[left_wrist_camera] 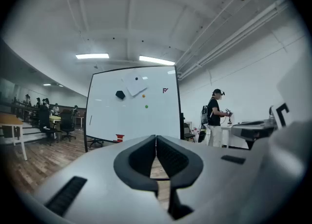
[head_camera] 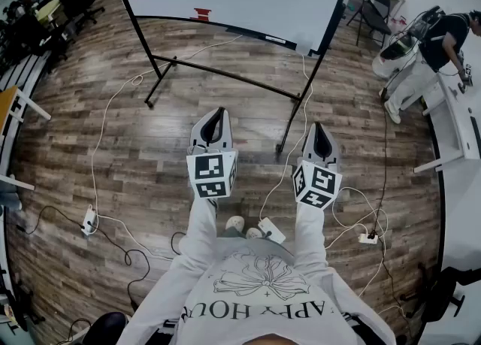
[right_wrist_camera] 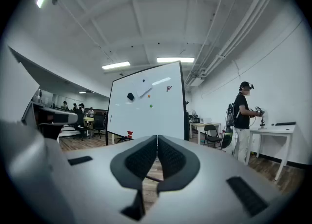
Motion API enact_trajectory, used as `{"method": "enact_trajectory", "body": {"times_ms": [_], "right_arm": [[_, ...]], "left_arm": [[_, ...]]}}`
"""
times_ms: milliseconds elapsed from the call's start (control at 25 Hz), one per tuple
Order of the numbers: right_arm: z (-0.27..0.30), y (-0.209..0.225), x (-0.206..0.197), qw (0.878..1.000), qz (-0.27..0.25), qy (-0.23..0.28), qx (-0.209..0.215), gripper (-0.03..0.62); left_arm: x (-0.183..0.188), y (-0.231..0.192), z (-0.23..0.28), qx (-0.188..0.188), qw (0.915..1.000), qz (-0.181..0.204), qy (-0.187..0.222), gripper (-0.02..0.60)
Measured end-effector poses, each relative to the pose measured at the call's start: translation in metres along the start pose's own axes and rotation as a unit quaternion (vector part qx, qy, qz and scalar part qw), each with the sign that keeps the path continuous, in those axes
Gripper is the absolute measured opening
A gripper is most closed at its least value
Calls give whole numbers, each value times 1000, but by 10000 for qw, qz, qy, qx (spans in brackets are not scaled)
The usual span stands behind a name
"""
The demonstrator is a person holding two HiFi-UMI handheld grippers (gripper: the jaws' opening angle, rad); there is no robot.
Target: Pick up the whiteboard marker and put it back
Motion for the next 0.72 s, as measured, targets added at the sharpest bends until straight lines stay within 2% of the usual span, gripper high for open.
{"method": "enact_trajectory", "body": {"times_ms": [400,720], "right_arm": [[5,-4,1,10000,-16,-21,67,6],[17,-18,6,10000,24,47,43,6]], "left_arm": [[-1,-5,1,44,10000,-59,-22,6],[3,-27,5,76,9999,-71,18,6]]}}
Point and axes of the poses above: the fingertips, and each gripper's own axes: z forward along the fingers, y to its right, x out of its top, the point moved 7 cm from there along -z, backward along the fingers, and after that the axes turned 5 degrees about -z, right-handed, at the moved point
